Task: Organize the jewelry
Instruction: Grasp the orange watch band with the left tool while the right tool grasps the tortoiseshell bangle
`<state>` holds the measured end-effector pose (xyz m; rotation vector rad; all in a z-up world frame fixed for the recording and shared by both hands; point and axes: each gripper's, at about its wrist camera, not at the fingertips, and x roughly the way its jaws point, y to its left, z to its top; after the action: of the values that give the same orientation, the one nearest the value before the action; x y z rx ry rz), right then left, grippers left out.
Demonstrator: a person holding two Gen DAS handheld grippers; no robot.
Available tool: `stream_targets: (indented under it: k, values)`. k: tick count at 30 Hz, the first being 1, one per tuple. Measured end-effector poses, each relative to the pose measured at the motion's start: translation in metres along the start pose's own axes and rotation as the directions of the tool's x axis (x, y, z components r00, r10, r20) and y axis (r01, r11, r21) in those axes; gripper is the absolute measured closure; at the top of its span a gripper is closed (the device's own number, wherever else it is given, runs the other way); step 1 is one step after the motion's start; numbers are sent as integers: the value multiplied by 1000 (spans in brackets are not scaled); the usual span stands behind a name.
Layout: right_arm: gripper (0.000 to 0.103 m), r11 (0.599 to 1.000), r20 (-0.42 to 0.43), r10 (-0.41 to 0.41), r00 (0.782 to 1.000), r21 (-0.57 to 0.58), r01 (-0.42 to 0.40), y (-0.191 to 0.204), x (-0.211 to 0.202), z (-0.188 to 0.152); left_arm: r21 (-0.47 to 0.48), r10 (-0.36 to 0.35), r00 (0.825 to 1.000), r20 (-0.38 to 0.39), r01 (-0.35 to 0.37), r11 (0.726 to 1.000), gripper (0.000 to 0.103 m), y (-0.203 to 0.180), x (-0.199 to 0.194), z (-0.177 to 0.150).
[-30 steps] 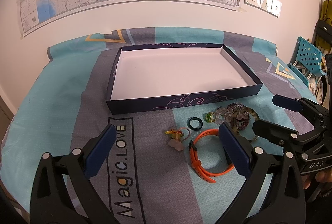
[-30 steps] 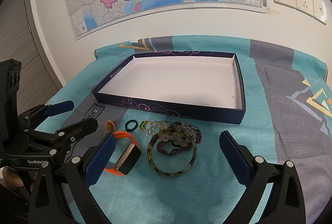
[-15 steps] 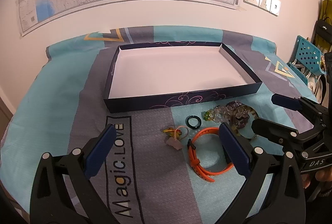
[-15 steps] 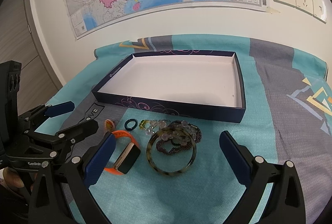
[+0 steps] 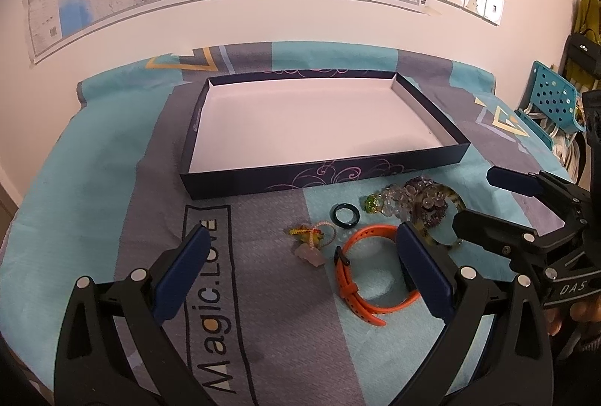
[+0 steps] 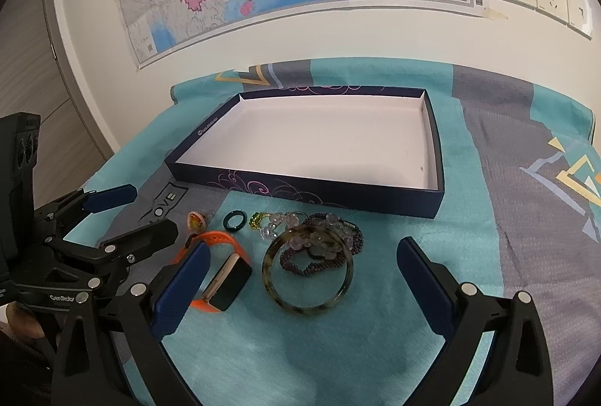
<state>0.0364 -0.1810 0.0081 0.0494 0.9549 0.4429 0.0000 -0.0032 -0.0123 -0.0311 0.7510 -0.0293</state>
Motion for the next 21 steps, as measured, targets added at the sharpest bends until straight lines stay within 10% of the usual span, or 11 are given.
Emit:
stream_targets:
  k: [9,21]
  values:
    - [17,1000,-55,7,998,25,-6,-10,7,-8,31,-89,995,-41,90,995,13,-4,6,-8]
    - [58,998,-120,39,992,62,-32,-20,22,-10,17,-217,967,-131,221,975,62,-5,19,-20]
